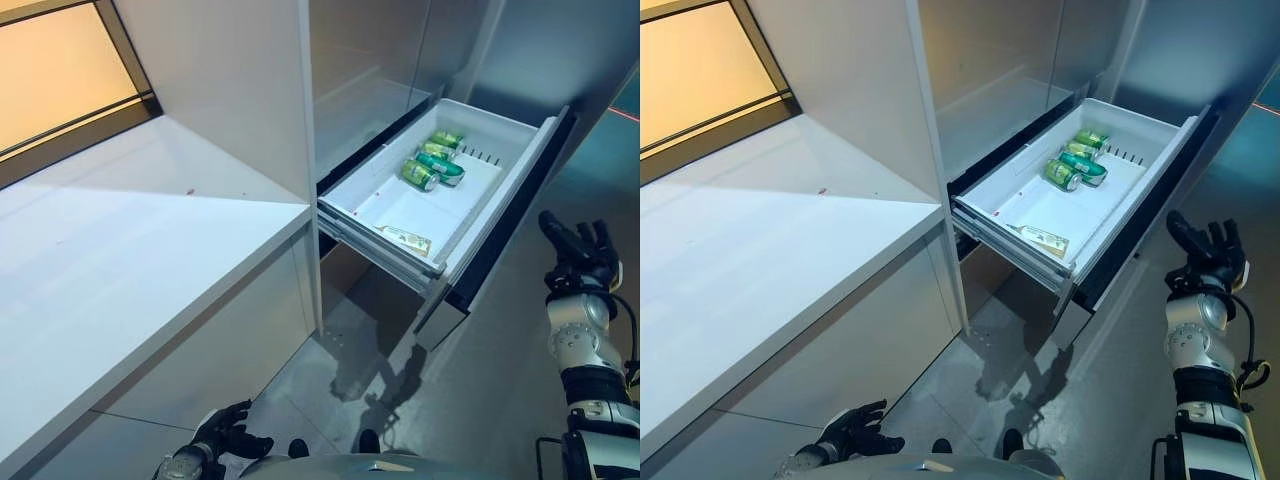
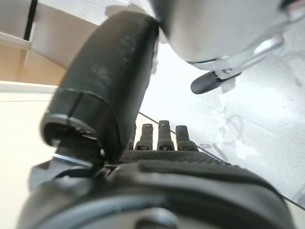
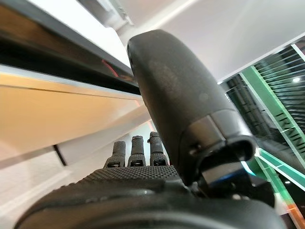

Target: Put drinks into fridge and close the fridge

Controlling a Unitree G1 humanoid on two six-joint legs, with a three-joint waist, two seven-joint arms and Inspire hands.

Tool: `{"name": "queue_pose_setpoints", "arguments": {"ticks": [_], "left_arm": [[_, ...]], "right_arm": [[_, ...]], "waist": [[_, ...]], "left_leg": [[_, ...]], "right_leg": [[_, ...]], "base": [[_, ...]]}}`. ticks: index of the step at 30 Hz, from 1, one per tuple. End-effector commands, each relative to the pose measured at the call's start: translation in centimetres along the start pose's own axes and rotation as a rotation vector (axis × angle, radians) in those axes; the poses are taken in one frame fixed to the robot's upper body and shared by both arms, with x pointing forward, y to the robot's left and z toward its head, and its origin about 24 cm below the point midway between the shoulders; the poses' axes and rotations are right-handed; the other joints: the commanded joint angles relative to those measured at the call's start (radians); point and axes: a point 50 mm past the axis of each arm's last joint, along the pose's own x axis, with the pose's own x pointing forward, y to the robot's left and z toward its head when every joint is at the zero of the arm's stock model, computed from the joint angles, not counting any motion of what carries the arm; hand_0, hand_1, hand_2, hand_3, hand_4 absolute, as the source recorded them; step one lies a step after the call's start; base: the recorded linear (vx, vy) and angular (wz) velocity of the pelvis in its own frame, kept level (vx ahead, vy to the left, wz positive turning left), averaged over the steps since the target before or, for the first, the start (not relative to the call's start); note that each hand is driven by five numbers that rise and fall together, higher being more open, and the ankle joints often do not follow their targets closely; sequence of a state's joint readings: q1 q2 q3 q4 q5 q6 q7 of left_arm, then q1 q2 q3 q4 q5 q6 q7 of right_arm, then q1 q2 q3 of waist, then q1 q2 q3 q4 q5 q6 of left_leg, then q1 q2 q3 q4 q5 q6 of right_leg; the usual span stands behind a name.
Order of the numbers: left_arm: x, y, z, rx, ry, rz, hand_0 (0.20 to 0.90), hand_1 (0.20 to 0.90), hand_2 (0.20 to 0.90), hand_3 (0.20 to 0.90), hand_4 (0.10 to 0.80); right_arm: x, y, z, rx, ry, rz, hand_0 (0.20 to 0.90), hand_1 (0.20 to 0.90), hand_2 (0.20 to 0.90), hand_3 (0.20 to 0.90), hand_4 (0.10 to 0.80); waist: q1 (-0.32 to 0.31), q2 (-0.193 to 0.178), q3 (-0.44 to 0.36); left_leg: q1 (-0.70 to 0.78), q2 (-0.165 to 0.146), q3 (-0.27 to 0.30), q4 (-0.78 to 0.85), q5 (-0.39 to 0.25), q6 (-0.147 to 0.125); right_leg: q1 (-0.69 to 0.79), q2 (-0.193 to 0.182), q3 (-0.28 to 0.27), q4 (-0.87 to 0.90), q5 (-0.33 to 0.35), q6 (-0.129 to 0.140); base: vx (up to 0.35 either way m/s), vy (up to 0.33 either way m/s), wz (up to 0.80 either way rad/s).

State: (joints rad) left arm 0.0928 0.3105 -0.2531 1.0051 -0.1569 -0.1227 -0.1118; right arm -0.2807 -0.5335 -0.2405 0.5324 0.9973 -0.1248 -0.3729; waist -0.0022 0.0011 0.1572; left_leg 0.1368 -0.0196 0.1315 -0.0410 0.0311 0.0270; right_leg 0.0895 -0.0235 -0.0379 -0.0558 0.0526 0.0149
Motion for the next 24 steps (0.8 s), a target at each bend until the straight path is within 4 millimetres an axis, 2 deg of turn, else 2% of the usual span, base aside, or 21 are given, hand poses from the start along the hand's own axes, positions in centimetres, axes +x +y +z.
{"name": "queue_pose_setpoints", "arguments": {"ticks": [1,6,13,21,24], "left_arm": [[0.2,1.0,1.7,0.041,-0.071,0.036,0.9,0.9,0.9,0.9,0.8],[0.4,1.6,3.3,0.009,-0.114,0.088,0.9,0.9,0.9,0.9,0.8],[0.3,1.9,3.1,-0.039,-0.117,0.148,0.9,0.9,0.9,0.9,0.8],[0.1,1.9,3.1,-0.119,-0.143,0.181,0.9,0.9,0.9,0.9,0.8],[0.2,1.7,3.7,-0.131,-0.172,0.169,0.9,0.9,0.9,0.9,0.8]], "right_arm": [[0.6,3.2,6.4,0.134,-0.272,0.118,0.9,0.9,0.9,0.9,0.8],[1.1,3.2,7.1,0.15,-0.274,0.096,0.9,0.9,0.9,0.9,0.8],[1.6,3.0,7.6,0.174,-0.265,0.083,0.9,0.9,0.9,0.9,0.8],[1.8,5.2,7.3,0.135,-0.204,0.219,0.9,0.9,0.9,0.9,0.8],[1.6,6.8,7.5,0.118,-0.207,0.331,0.9,0.9,0.9,0.9,0.8]], "waist": [[0.034,-0.045,0.011],[0.059,-0.04,0.076],[0.084,-0.029,0.132],[0.104,-0.021,0.178],[0.115,-0.018,0.195]], "left_leg": [[-0.128,-0.021,-0.06,0.288,-0.212,0.042],[-0.21,-0.037,-0.084,0.42,-0.261,0.063],[-0.327,-0.061,-0.113,0.619,-0.334,0.08],[-0.411,-0.068,-0.134,0.716,-0.345,0.073],[-0.434,-0.072,-0.147,0.726,-0.336,0.07]], "right_leg": [[-0.075,-0.087,-0.06,0.241,-0.114,0.028],[-0.138,-0.105,-0.083,0.388,-0.173,0.002],[-0.244,-0.119,-0.111,0.634,-0.272,-0.041],[-0.329,-0.116,-0.116,0.766,-0.322,-0.074],[-0.35,-0.116,-0.12,0.792,-0.329,-0.08]], "base": [[-0.014,-0.011,0.04],[-0.031,-0.003,0.18],[0.016,0.008,0.25],[0.01,0.003,0.05],[0.013,-0.004,0.07]]}}
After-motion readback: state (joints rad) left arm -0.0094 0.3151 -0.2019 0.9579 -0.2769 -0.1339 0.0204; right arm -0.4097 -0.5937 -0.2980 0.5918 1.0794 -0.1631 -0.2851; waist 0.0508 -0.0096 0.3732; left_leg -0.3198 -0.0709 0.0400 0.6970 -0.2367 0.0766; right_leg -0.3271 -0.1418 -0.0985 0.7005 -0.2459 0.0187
